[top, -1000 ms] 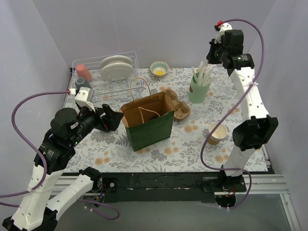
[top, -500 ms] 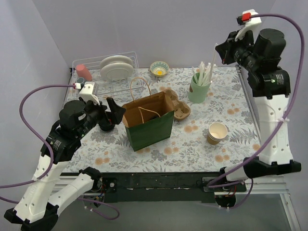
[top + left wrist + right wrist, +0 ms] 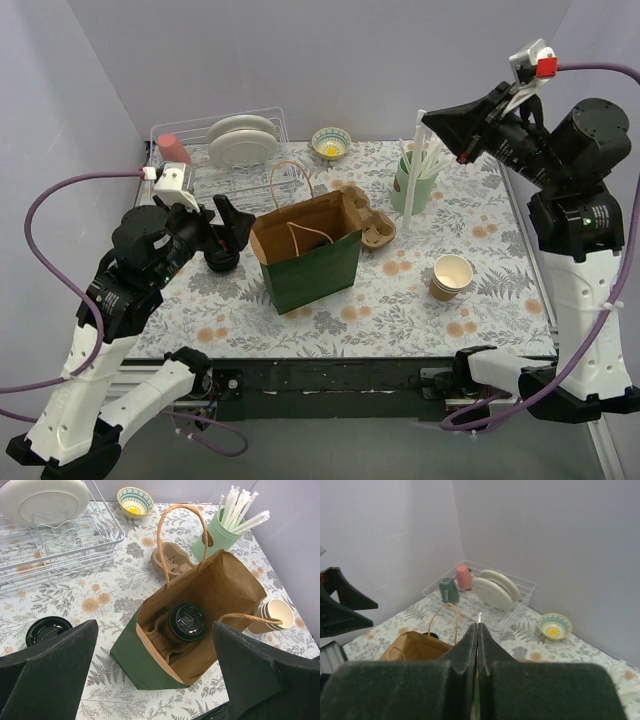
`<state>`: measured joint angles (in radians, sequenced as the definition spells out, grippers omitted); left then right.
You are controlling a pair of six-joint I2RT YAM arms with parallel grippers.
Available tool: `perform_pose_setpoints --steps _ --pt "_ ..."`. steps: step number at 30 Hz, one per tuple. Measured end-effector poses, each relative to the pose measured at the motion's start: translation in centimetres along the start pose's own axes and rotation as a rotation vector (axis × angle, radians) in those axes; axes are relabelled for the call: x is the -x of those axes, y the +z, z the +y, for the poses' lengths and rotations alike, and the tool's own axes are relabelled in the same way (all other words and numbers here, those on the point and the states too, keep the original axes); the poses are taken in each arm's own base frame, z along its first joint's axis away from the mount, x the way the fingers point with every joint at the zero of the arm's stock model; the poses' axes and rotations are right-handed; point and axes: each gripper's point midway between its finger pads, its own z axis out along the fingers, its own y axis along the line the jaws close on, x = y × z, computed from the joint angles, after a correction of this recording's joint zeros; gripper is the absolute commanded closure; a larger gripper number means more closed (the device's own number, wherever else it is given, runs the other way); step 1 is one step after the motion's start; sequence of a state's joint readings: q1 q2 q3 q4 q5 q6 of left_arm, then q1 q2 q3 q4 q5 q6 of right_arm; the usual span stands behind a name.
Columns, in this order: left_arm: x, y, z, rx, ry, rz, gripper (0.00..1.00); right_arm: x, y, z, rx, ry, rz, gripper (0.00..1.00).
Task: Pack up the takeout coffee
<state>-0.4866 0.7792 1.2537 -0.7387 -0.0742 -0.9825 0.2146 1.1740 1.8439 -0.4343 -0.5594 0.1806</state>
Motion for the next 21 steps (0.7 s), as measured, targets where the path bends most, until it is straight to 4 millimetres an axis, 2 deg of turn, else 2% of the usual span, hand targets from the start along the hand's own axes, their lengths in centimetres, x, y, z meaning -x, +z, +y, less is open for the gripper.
perform_pose_setpoints --steps 4,9,16,21 --pt "0.2 -0.3 0.1 0.003 -0.002 -0.015 0.02 -1.5 2.0 1.8 0.086 0.058 0.025 0.99" --pt "0.7 -1.2 0.2 0.005 -0.006 -0.050 0.02 -3.5 5.2 5.8 0.217 0.102 0.065 0.99" --pt "0.8 -1.9 0.5 0.014 -0.007 -0.069 0.02 -6.4 8.9 7.9 0.263 0.117 0.114 0.99" --pt "0.8 -2.0 0.8 0.027 -0.007 -0.072 0.02 -9.5 10.4 10.4 0.301 0.092 0.174 0.99"
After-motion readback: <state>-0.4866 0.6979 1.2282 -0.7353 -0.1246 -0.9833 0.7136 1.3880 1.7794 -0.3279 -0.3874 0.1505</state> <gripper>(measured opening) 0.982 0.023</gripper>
